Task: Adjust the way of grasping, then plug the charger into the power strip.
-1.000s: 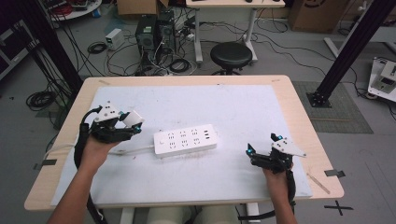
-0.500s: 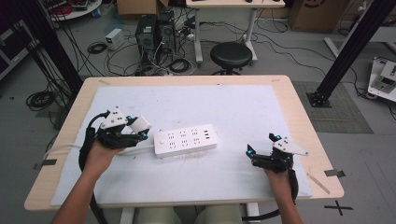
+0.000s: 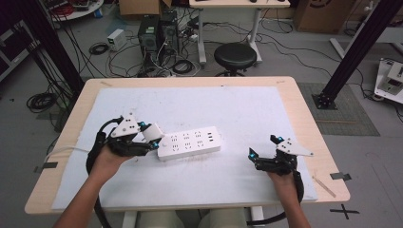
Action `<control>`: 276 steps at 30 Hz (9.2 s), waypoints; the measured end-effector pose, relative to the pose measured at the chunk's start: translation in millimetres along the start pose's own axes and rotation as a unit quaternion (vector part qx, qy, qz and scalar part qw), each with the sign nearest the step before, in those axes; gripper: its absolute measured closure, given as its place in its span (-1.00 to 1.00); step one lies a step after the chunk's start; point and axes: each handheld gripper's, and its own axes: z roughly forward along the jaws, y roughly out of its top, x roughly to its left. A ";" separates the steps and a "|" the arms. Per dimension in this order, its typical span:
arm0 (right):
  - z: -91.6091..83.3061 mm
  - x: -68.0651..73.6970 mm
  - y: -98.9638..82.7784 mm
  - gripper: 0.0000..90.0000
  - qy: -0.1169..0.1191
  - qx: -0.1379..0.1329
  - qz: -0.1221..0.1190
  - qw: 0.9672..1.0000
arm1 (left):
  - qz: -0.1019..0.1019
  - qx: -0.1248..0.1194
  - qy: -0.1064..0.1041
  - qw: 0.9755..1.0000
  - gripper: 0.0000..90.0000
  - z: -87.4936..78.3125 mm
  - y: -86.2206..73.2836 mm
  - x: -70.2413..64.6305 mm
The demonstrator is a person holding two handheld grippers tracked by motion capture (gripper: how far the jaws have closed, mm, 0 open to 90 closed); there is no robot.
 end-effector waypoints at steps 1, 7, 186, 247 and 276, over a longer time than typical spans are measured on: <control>0.2 0.6 1.2 -0.95 0.003 0.000 0.001 1.000 | 0.007 0.004 -0.003 1.000 -0.06 0.3 1.2 -1.2; 0.3 4.1 7.8 -0.95 0.026 -0.005 0.015 1.000 | 0.026 0.006 -0.022 0.999 -0.06 5.4 5.4 -10.3; 72.7 54.4 37.7 0.41 0.397 0.216 0.268 0.851 | 0.084 -0.005 -0.123 0.989 -0.43 81.2 13.9 -78.4; 8.3 -14.6 85.7 0.41 0.228 0.279 0.006 0.933 | -0.088 -0.080 -0.018 0.993 -0.46 -2.2 -49.0 -18.5; 5.2 -24.0 112.3 0.41 0.179 0.387 -0.148 0.892 | -0.094 -0.082 -0.012 0.992 -0.45 -6.5 -53.5 -13.9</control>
